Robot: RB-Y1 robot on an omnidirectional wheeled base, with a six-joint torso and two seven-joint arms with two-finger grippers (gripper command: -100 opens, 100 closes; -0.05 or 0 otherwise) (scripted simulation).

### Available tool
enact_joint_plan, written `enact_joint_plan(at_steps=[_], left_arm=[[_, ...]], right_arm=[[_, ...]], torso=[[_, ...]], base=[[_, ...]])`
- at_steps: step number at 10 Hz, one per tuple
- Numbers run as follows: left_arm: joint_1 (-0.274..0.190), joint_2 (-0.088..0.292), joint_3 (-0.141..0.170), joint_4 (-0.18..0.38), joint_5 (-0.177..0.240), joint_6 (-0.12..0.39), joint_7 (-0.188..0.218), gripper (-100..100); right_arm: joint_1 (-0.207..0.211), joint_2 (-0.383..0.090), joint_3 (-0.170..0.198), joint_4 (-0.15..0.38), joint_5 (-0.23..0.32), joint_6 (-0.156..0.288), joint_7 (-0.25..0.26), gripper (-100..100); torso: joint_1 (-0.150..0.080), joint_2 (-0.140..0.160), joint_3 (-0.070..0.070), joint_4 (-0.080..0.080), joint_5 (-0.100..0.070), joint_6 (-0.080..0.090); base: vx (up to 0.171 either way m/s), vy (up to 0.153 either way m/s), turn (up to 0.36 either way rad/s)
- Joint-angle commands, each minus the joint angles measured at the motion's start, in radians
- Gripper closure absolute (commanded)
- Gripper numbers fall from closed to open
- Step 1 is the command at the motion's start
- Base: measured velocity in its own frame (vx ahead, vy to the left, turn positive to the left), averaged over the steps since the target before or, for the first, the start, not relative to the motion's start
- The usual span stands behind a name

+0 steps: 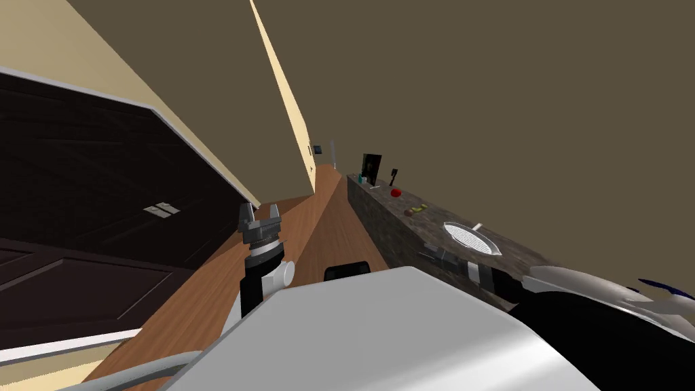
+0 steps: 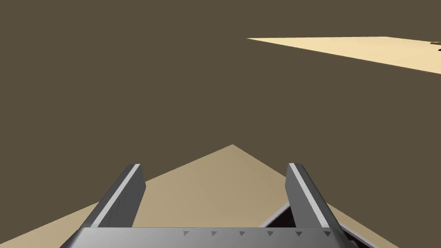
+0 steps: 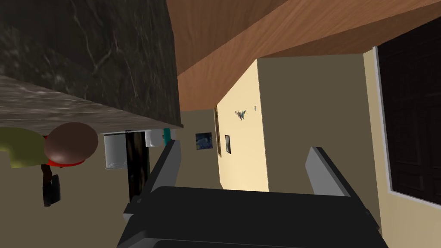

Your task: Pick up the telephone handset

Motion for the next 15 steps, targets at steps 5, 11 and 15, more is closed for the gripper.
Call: enact_joint_plan(at_steps=[5, 11, 15], left_arm=[[0.000, 0.000, 0.000, 0.000, 0.000, 0.000, 0.000, 0], [0.000, 0.000, 0.000, 0.000, 0.000, 0.000, 0.000, 0], [0.000, 0.000, 0.000, 0.000, 0.000, 0.000, 0.000, 0]], right_arm=[[0.013, -0.118, 0.028, 0.155, 0.005, -0.015, 0.128, -100], [0.040, -0.233, 0.072, 0.326, 0.017, -0.032, 0.296, -100], [0.048, -0.259, 0.091, 0.404, 0.023, -0.037, 0.376, -100]], torso=[[-0.001, -0.001, -0.001, 0.000, 0.000, 0.001], [-0.003, -0.002, -0.001, 0.000, -0.001, 0.002], [-0.002, -0.003, -0.002, -0.001, 0.000, 0.000]], base=[[0.018, -0.042, 0.213], [0.030, -0.079, 0.257], [0.026, -0.068, 0.180]])
